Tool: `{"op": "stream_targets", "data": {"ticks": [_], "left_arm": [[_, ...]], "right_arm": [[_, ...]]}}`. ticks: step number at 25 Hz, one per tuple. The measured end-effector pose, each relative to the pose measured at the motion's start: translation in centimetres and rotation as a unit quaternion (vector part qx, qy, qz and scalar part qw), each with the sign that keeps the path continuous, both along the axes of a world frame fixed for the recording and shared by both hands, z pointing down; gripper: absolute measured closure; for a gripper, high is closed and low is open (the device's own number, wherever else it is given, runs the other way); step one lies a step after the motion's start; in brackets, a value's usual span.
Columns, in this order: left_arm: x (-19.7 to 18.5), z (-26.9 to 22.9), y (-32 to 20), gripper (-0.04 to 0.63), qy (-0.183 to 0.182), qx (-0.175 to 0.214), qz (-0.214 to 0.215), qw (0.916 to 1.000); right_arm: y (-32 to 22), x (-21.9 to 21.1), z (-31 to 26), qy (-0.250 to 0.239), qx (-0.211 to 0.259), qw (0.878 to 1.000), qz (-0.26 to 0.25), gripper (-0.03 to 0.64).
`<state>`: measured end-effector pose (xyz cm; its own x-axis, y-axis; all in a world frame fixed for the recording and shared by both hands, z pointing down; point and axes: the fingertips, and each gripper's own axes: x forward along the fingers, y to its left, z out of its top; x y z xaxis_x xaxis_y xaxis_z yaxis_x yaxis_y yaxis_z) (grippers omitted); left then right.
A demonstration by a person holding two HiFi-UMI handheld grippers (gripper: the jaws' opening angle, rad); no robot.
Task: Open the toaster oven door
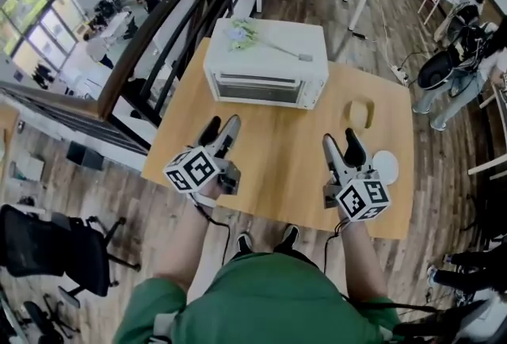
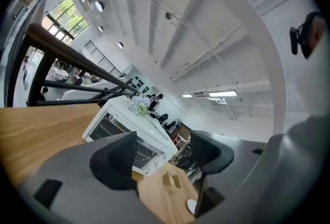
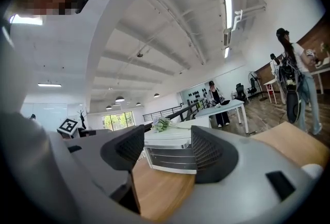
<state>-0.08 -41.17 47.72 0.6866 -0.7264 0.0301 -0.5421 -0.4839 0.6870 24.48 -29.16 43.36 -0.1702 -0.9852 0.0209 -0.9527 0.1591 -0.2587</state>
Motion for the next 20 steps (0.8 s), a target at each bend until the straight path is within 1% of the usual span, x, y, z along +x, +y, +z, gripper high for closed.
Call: {"op": "stream_targets", "data": {"ticks": [2,4,7,10,13,15,17,20], "left_arm": [[1.0,1.7,-1.8,0.273,0.019,-0.034,-0.008,0.9992],[1.9,3.5,-4.0,0.275,0.048,-0.074,-0.021,0.9959],[2.9,6.0,-7.5,0.275,0.102,-0.126,-0.045,0.9857],[4.1,8.1,-10.6,0.276,0.133,-0.158,-0.064,0.9763],[5.7,10.1,-13.2,0.276,0.149,-0.180,-0.070,0.9699],[6.8,11.4,-14.6,0.278,0.144,-0.193,-0.072,0.9678],[7.1,12.6,-15.8,0.278,0.145,-0.208,-0.084,0.9637],[7.1,13.2,-17.2,0.281,0.169,-0.220,-0.100,0.9555]], "right_arm": [[-0.6,0.9,0.5,-0.008,-0.003,1.000,-0.002,0.337],[-0.9,1.9,0.9,-0.009,-0.008,1.000,-0.001,0.337],[-1.1,3.7,1.3,-0.002,-0.012,1.000,0.004,0.337],[-0.8,5.6,1.3,0.007,-0.017,1.000,0.016,0.337],[0.0,7.6,1.2,0.019,-0.020,0.999,0.033,0.337],[0.7,8.9,1.2,0.023,-0.024,0.998,0.048,0.337],[1.1,9.8,1.3,0.024,-0.029,0.998,0.059,0.337],[1.6,10.7,1.9,0.024,-0.036,0.996,0.072,0.337]]}}
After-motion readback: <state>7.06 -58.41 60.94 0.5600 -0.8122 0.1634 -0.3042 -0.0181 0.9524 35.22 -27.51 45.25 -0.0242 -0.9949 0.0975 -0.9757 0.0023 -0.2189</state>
